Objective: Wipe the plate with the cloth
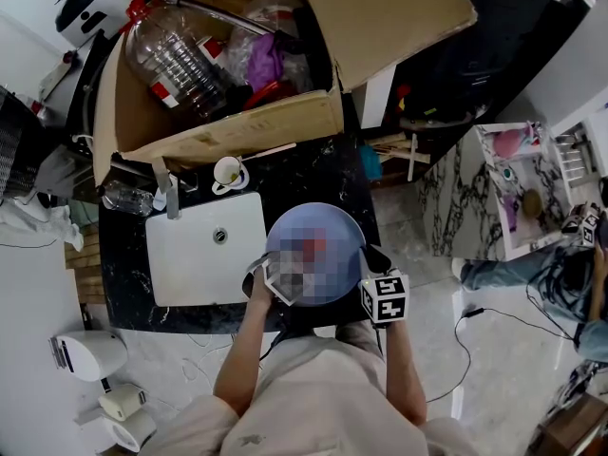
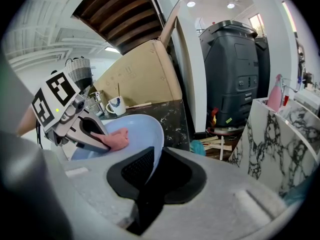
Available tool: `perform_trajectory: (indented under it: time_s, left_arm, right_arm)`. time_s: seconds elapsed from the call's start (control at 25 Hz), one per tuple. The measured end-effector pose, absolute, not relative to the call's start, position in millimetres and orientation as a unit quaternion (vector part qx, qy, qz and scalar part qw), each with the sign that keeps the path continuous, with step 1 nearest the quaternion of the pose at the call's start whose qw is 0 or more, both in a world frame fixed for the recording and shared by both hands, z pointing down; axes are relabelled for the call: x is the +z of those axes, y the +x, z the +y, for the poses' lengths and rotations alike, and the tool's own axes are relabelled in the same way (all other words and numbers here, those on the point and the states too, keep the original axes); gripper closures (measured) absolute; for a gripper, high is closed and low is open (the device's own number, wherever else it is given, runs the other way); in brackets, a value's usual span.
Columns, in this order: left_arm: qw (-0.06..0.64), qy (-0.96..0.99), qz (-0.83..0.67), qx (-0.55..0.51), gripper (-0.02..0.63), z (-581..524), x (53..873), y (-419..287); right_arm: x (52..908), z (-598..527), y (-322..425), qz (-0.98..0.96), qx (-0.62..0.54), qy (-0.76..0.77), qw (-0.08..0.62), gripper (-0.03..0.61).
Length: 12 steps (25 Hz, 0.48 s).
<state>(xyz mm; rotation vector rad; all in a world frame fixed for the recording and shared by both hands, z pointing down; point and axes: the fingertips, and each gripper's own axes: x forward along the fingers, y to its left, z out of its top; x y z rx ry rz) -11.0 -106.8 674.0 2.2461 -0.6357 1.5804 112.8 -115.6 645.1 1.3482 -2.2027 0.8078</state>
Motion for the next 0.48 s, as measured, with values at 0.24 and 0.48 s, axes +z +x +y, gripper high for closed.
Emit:
perform_trajectory:
  time_s: [0.24, 0.48]
  left_arm:
    - [0.149, 0.788, -0.255, 0.541, 0.58, -124.5, 673.3, -5.0]
    - [0.137, 0.791, -0.284, 0.524, 0.578, -139.3, 672.8, 4.5]
  right_arm:
    - [644.2, -115.2, 110.9, -0.807, 0.287, 0.472, 0.21, 0.537]
    - [638.4, -115.6, 116.1, -0.815, 0.252, 0.472, 0.223, 0.533]
